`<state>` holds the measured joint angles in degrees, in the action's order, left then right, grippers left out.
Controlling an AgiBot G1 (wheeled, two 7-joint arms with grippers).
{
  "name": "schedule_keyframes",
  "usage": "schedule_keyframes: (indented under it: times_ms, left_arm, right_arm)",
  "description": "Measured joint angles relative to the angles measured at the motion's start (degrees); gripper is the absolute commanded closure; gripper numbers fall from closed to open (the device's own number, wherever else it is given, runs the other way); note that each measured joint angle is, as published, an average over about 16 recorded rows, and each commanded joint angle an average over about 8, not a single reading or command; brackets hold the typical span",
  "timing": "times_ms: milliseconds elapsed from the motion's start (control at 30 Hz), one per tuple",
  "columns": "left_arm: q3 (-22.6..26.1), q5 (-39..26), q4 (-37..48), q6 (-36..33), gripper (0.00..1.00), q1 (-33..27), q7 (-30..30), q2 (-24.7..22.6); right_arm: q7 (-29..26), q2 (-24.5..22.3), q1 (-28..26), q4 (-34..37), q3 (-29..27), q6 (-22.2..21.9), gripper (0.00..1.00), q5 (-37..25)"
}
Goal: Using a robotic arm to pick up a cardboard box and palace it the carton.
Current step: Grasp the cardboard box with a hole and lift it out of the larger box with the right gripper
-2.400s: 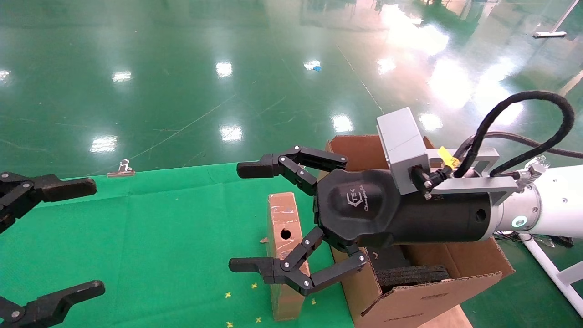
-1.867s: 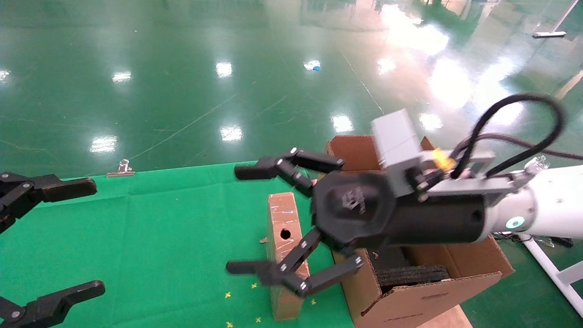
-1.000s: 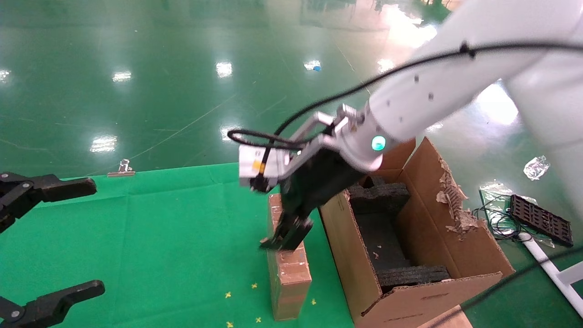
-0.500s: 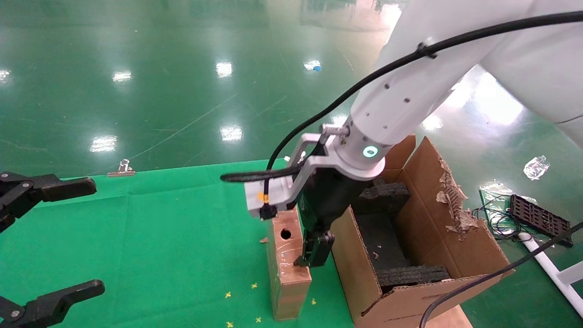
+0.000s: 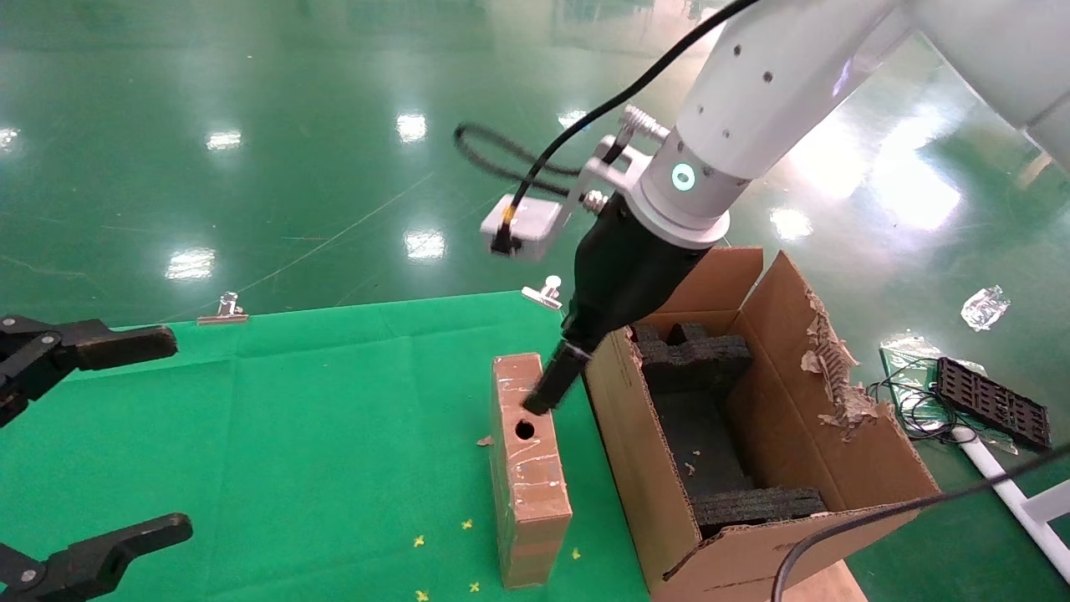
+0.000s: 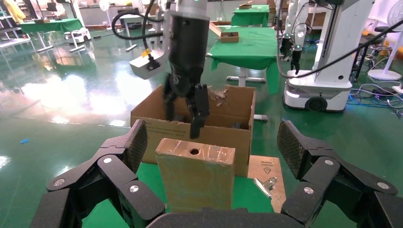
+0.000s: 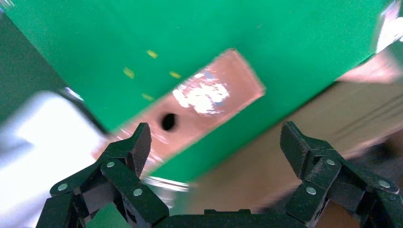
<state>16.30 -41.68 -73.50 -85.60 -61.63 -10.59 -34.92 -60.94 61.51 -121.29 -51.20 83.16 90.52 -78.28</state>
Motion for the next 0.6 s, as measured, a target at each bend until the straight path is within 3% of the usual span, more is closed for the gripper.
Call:
schedule_keyframes:
  times_ms: [233, 533, 600]
  left_arm:
    - [0.03, 0.02, 0.00, 0.01, 0.00, -0.01, 0.01, 0.01]
    - [0.07, 0.05, 0.00, 0.03, 0.00, -0.01, 0.03, 0.03]
    - [0.07, 0.05, 0.00, 0.03, 0.00, -0.02, 0.04, 0.03]
  right_arm:
    - [-6.62, 2.38, 1.93, 11.97, 2.98, 0.42, 0.00, 7.14]
    - [-7.95, 5.14, 3.96, 18.76, 7.73, 0.38, 0.00, 11.21]
    - [-7.94, 5.62, 4.23, 19.45, 8.74, 0.37, 0.07, 11.66]
